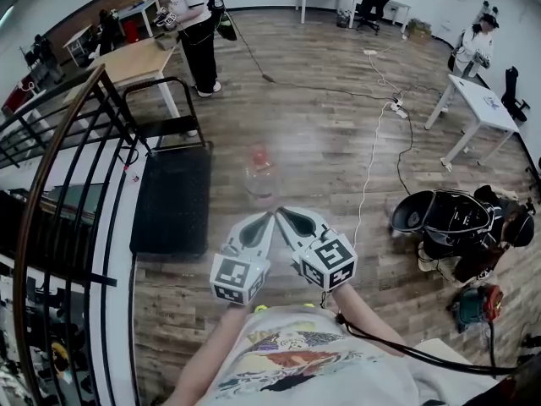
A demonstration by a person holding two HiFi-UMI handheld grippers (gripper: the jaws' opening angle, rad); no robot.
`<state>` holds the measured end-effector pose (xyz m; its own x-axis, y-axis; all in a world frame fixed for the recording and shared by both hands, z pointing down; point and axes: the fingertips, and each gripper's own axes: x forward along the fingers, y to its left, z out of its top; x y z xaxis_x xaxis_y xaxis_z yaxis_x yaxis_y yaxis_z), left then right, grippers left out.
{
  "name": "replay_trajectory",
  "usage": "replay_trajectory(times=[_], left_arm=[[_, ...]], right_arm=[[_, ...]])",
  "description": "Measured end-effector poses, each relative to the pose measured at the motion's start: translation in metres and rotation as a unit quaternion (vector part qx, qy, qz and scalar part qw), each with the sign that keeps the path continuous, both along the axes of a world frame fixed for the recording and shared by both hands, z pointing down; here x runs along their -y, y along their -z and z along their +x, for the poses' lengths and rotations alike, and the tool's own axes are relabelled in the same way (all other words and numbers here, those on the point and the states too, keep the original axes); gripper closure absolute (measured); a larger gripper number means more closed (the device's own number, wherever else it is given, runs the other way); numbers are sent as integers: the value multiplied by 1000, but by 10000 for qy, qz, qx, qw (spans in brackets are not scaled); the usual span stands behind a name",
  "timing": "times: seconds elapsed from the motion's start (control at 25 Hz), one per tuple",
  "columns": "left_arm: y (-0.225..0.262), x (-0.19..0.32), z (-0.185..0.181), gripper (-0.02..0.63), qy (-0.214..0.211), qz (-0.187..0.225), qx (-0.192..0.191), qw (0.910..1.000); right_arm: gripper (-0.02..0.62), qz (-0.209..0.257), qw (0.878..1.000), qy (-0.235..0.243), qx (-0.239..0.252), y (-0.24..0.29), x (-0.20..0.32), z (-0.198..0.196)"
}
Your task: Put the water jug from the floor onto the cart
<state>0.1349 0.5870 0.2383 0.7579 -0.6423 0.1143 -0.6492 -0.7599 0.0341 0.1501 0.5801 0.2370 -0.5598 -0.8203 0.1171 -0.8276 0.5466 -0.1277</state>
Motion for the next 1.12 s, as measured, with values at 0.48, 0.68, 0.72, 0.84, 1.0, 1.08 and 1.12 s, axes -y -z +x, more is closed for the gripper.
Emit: replay_trajectory(times=[0.48, 0.68, 0.72, 0.84, 1.0, 1.08, 1.12], left_arm=[[8, -2, -24, 592, -28, 59, -35, 10000], [12, -6, -37, 592, -103, 122, -23, 9999], [12, -6, -40, 592, -119, 133, -26, 9998], [14, -6, -49, 592, -178, 154, -1, 9997], [14, -8, -62, 592, -211, 210, 56, 9995], [14, -9, -68, 592, -223, 189, 28, 9996], [13, -10, -70, 592, -224, 177, 27, 9996]], right_arm=[[568, 22, 9999, -148, -82, 6, 0, -22], [568, 42, 9997, -249, -76, 6, -4, -36], [568, 50, 9996, -277, -73, 6, -4, -39], [568, 46, 9994, -350, -48, 6, -4, -47], [566, 37, 9990, -429, -82, 4, -7, -60], [566, 28, 9988, -477, -102, 3, -8, -65], [566, 12, 9987, -494, -114, 3, -8, -67]])
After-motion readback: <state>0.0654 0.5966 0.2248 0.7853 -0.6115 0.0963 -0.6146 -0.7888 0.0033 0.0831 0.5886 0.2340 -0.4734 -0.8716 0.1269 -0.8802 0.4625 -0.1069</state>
